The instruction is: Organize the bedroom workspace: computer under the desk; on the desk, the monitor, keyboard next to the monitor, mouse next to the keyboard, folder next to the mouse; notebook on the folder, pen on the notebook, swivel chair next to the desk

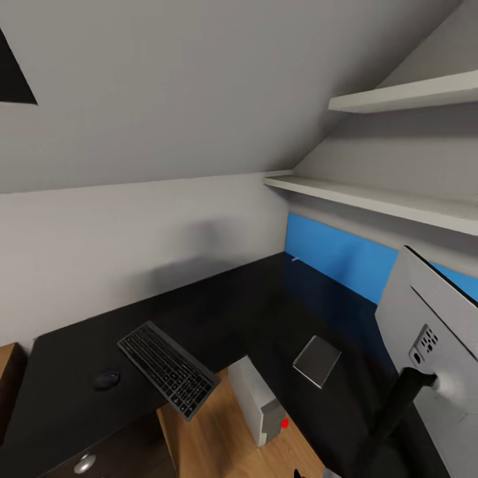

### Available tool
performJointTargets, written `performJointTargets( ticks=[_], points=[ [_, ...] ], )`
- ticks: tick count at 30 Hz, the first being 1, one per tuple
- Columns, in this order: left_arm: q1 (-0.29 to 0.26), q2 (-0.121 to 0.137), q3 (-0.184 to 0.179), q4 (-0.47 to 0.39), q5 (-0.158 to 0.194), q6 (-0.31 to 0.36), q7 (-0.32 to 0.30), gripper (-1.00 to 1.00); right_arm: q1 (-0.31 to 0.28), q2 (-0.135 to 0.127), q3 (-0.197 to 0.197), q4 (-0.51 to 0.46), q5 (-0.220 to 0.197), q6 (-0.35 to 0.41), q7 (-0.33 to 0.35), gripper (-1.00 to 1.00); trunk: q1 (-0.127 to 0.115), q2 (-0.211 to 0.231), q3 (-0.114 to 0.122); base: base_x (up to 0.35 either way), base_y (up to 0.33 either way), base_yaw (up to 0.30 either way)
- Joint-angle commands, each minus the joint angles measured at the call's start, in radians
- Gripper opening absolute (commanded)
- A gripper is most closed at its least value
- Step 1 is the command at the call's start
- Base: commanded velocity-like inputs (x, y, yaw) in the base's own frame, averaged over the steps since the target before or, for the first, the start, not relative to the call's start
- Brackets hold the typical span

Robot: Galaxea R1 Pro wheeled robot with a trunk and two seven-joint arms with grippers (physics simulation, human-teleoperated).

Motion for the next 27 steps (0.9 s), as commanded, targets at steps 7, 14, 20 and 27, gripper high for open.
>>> performJointTargets(
  ticks=[7, 14, 20, 27],
  points=[
    [-0.001, 0.0, -0.008, 0.0, 0.005, -0.003, 0.006, 1.0, -0.001, 0.002, 0.009, 0.002, -0.011, -0.003, 0.004, 1.0, 0.0, -0.002, -0.002, 0.011, 0.0, -0.221],
    [-0.001, 0.0, -0.008, 0.0, 0.005, -0.003, 0.006, 1.0, -0.001, 0.002, 0.009, 0.002, -0.011, -0.003, 0.004, 1.0, 0.0, -0.002, -0.002, 0.002, 0.0, -0.049],
    [-0.001, 0.0, -0.008, 0.0, 0.005, -0.003, 0.006, 1.0, -0.001, 0.002, 0.009, 0.002, -0.009, -0.003, 0.004, 1.0, 0.0, -0.002, -0.002, 0.0, 0.0, -0.005],
    [-0.001, 0.0, -0.008, 0.0, 0.005, -0.003, 0.006, 1.0, -0.001, 0.002, 0.008, 0.002, -0.005, -0.002, 0.004, 1.0, 0.0, -0.002, -0.003, 0.0, 0.0, 0.0]
  ],
)
